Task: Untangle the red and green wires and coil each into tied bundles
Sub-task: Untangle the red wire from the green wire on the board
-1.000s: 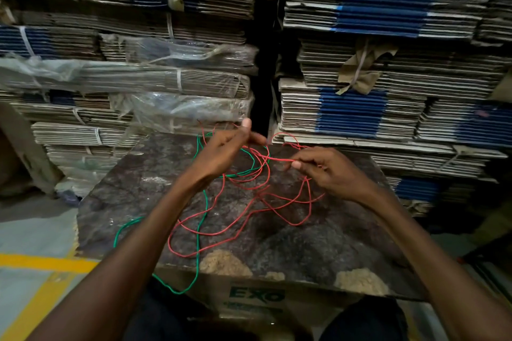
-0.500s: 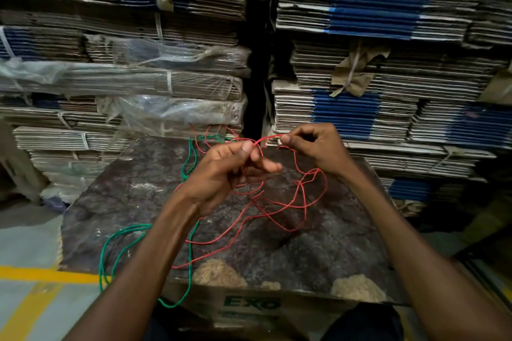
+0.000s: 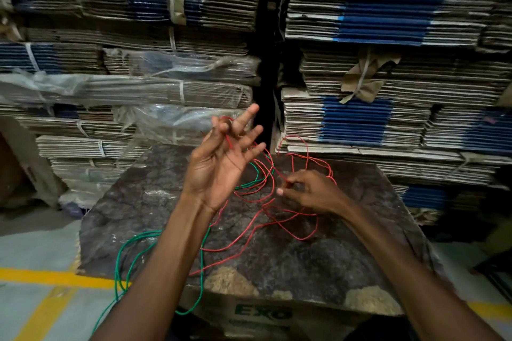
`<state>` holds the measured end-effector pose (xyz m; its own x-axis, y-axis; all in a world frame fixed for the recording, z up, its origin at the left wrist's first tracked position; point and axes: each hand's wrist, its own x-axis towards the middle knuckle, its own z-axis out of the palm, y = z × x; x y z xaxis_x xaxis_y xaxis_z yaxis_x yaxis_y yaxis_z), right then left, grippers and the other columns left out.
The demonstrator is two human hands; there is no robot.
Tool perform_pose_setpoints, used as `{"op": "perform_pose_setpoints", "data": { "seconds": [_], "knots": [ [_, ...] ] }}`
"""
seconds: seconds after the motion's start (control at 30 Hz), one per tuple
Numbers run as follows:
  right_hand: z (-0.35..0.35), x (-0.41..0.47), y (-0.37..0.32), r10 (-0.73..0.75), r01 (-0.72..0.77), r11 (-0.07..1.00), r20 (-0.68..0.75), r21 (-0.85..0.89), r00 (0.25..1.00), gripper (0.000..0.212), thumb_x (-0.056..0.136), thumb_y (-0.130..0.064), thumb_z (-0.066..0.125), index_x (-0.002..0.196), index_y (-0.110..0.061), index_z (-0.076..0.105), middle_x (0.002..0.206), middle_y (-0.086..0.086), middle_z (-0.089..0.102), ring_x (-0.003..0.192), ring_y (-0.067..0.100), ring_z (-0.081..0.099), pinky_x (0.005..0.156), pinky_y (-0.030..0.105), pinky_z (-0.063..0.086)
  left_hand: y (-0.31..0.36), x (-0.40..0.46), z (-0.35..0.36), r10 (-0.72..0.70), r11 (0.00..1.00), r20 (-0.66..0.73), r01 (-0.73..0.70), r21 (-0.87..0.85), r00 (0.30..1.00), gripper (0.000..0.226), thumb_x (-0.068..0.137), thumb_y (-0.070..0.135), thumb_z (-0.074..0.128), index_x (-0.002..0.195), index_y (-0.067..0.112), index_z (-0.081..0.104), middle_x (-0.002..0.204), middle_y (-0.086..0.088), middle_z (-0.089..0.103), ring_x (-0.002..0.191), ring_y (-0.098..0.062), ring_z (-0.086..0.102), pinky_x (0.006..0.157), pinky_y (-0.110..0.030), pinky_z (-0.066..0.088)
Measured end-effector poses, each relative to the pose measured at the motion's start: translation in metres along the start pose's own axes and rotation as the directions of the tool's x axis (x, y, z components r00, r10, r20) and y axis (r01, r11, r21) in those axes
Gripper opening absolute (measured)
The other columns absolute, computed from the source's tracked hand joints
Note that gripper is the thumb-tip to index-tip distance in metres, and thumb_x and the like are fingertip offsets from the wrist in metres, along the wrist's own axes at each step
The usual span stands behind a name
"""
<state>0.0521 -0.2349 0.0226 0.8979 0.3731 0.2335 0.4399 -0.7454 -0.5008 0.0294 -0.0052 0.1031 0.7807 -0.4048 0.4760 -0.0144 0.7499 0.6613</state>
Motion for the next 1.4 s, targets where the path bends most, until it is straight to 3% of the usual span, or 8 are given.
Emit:
{"op": "perform_pose_setpoints", "data": {
  "seconds": [0.2,0.33,0.47,0.63,0.9,1.1,1.3,1.4],
  "knots": [
    [-0.011,-0.006,0.002,-0.072,0.062,0.993,-0.097,-0.101,0.993,0.019,0.086,-0.044,0.064,0.087,-0.025,0.063,0.077,-0.017,0.065,0.073,-0.002,0.059,0.068,0.03,0.048,0.004,0.021,-0.006,0.093,0.989,-0.11,-0.08,0.121,0.99,0.022,0.074,0.044,0.077,0.077,0.025,0.066,0.15,-0.011,0.04,0.099,-0.018,0.046,0.079,-0.039,0.041],
    [-0.018,-0.005,0.004,-0.101,0.059,0.975,-0.191,-0.214,0.976,0.022,0.082,-0.045,0.064,0.079,-0.024,0.061,0.073,-0.012,0.06,0.071,0.011,0.056,0.066,0.036,0.049,-0.003,0.035,-0.007,0.203,0.914,-0.11,-0.148,0.378,0.973,0.019,0.086,0.037,0.067,0.075,0.022,0.07,0.125,0.01,0.059,0.137,-0.036,0.029,0.105,-0.068,0.023],
    [-0.022,-0.007,-0.002,-0.119,0.067,0.979,-0.268,-0.195,0.956,0.031,0.082,-0.049,0.061,0.075,-0.019,0.057,0.067,-0.007,0.056,0.062,0.012,0.053,0.06,0.037,0.047,-0.006,0.043,-0.016,0.251,0.45,0.1,-0.207,0.869,0.963,0.024,0.096,0.026,0.05,0.077,0.024,0.062,0.113,0.034,0.061,0.147,-0.01,0.014,0.113,-0.065,-0.011],
    [-0.03,-0.011,-0.025,-0.263,0.22,0.963,-0.357,-0.155,0.897,0.024,0.088,-0.036,0.068,0.079,-0.015,0.061,0.069,-0.007,0.049,0.063,0.013,0.047,0.058,0.034,0.041,-0.018,0.045,-0.044,0.043,-0.019,0.182,-0.182,0.983,0.982,0.027,0.093,0.052,0.044,0.074,0.041,0.058,0.134,-0.012,0.058,0.149,-0.028,0.01,0.108,-0.067,-0.018],
    [-0.048,-0.022,-0.039,-0.388,0.311,0.921,-0.495,-0.235,0.777,0.016,0.088,-0.025,0.072,0.08,-0.012,0.071,0.07,-0.004,0.057,0.061,0.014,0.05,0.054,0.036,0.042,-0.013,0.037,-0.047,-0.052,-0.176,0.149,-0.156,0.972,0.987,0.036,0.092,0.032,0.047,0.072,0.008,0.065,0.083,-0.01,0.07,0.137,-0.025,0.042,0.114,-0.05,-0.021],
    [-0.073,-0.019,-0.04,-0.388,0.302,0.921,-0.526,-0.245,0.757,0.019,0.088,-0.028,0.073,0.081,-0.01,0.073,0.07,-0.001,0.061,0.06,0.016,0.053,0.053,0.038,0.043,-0.005,0.017,-0.05,-0.222,0.109,0.095,-0.072,0.991,0.97,0.037,0.094,0.04,0.047,0.072,0.016,0.065,0.08,-0.012,0.066,0.088,-0.01,0.063,0.084,-0.036,0.042],
    [-0.091,0.009,-0.041,-0.283,0.361,0.932,-0.536,0.044,0.796,0.009,0.082,-0.018,0.077,0.086,-0.01,0.075,0.073,-0.003,0.063,0.066,0.008,0.056,0.059,0.023,0.041,0.005,-0.007,-0.039,-0.373,0.396,0.038,0.122,0.91,0.927,0.045,0.095,0.049,0.049,0.076,0.011,0.062,0.096,-0.031,0.062,0.09,-0.017,0.051,0.08,-0.033,0.038],
    [-0.094,0.021,-0.04,-0.237,0.37,0.913,-0.514,0.172,0.824,0.009,0.082,-0.012,0.075,0.09,-0.007,0.075,0.074,-0.011,0.064,0.068,0.002,0.057,0.063,0.019,0.042,0.01,-0.023,-0.03,-0.416,0.532,0.025,0.221,0.818,0.909,0.034,0.096,0.043,0.048,0.072,0.022,0.06,0.124,-0.007,0.066,0.081,-0.01,0.048,0.065,-0.027,0.034]
  ]
}}
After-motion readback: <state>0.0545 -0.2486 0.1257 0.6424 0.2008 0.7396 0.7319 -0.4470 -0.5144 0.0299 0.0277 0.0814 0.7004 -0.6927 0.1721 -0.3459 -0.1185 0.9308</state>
